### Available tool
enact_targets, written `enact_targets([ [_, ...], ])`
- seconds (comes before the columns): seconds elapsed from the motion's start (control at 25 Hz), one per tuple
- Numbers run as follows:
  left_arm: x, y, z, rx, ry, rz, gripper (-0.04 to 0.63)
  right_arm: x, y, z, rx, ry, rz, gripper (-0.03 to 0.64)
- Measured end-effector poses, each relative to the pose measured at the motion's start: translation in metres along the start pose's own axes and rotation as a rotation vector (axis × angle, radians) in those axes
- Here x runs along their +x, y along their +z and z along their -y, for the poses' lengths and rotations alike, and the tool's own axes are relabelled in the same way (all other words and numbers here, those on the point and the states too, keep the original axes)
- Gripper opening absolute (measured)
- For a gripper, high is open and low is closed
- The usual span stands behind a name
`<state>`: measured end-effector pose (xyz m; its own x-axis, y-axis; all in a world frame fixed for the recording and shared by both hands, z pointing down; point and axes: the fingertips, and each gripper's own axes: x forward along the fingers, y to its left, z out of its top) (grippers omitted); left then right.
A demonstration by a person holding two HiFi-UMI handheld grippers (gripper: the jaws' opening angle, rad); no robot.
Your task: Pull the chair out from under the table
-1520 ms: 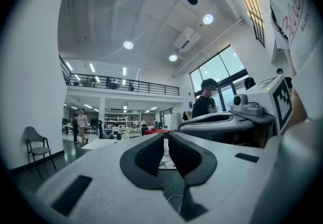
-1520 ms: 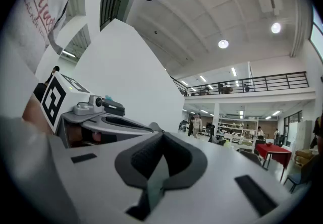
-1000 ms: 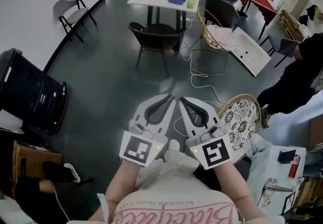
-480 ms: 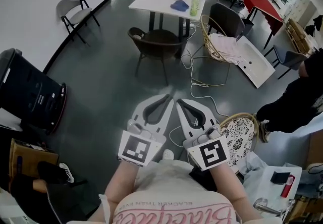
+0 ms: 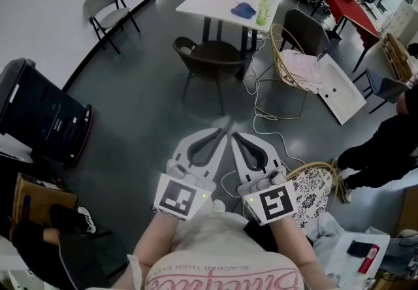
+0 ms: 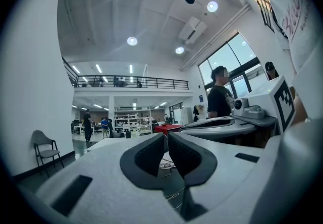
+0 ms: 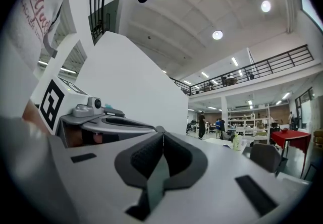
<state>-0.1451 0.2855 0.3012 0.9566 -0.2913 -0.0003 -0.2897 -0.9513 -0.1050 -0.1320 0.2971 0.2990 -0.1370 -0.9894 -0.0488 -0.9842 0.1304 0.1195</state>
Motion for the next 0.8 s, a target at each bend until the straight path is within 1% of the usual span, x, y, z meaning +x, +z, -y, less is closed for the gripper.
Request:
enact_targets([
  [0.2, 0.025, -0.006, -0.023, -0.02, -0.002, 0.0, 0.025, 0.027, -0.008, 0.019, -0.001, -0.006, -0.007, 0.005],
  [0.36, 0.057, -0.013, -0.05, -0.04, -0.01, -0.006, 0.025, 0.052, -0.017, 0.046, 0.004, -0.029, -0.026, 0.005],
  [0.6, 0.113, -0.022, -0.106, -0.061, -0.004, 0.014, 0.025, 0.102, -0.034, 0.098, 0.011, -0.075, -0.051, 0.005],
  [0.72, 0.141, -0.027, -0.137, -0.065, -0.006, 0.001, 0.025, 0.136, -0.038, 0.118, -0.018, -0.076, -0.058, 0.004],
  [0.8, 0.158, -0.028, -0.158, -0.055, -0.008, 0.015, 0.025, 0.159, -0.039, 0.13, -0.036, -0.072, -0.068, 0.004],
])
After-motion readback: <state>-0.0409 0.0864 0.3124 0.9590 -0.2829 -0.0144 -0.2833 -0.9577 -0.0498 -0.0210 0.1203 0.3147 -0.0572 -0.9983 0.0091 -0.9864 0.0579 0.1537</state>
